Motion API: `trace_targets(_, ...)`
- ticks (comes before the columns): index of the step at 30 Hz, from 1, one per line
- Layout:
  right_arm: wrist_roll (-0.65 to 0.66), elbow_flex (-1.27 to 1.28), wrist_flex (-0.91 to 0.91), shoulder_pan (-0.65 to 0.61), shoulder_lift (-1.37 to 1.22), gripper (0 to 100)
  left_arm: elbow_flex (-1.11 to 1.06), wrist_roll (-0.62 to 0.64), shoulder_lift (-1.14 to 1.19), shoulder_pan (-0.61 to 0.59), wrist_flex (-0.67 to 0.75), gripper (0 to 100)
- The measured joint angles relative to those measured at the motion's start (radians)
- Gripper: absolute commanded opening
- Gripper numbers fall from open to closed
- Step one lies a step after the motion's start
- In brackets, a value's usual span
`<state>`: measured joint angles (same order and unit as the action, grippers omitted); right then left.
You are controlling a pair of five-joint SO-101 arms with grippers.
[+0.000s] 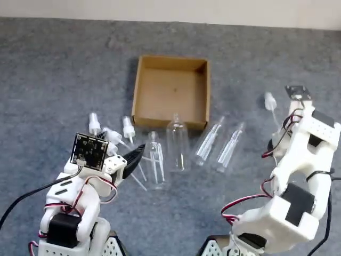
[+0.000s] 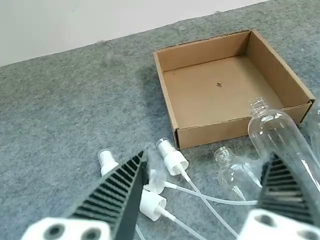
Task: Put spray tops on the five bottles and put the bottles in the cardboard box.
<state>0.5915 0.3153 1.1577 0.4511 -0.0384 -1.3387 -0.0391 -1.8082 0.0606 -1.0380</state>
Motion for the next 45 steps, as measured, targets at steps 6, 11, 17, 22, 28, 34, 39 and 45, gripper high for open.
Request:
trace_targets(6,0.006,0.000,0.003,0.002,-0.126,18.8,0.000,0.000,0.000,0.000,0.000,29)
trace_targets(11,-0.017,-0.003,0.006,0.012,-0.189,23.5,0.000,0.000,0.000,0.000,0.000,29)
trace_targets(17,-0.057,-0.031,0.077,0.015,-0.192,35.3,0.000,0.000,0.000,0.000,0.000,29)
trace_targets(22,-0.061,-0.186,0.196,-0.003,-0.192,35.3,0.000,0.000,0.000,0.000,0.000,29)
trace_targets(28,-0.150,-0.425,0.267,-0.072,-0.212,35.1,0.000,0.000,0.000,0.000,0.000,29)
trace_targets(34,-0.170,-0.578,0.241,-0.175,-0.282,24.1,0.000,0.000,0.000,0.000,0.000,29)
trace_targets(39,-0.172,-0.758,0.235,-0.190,-0.471,24.0,-0.031,0.000,0.000,0.000,0.006,29)
trace_targets(45,-0.172,-1.073,0.235,-0.193,-0.718,24.0,-0.040,0.000,-0.002,0.000,0.023,29)
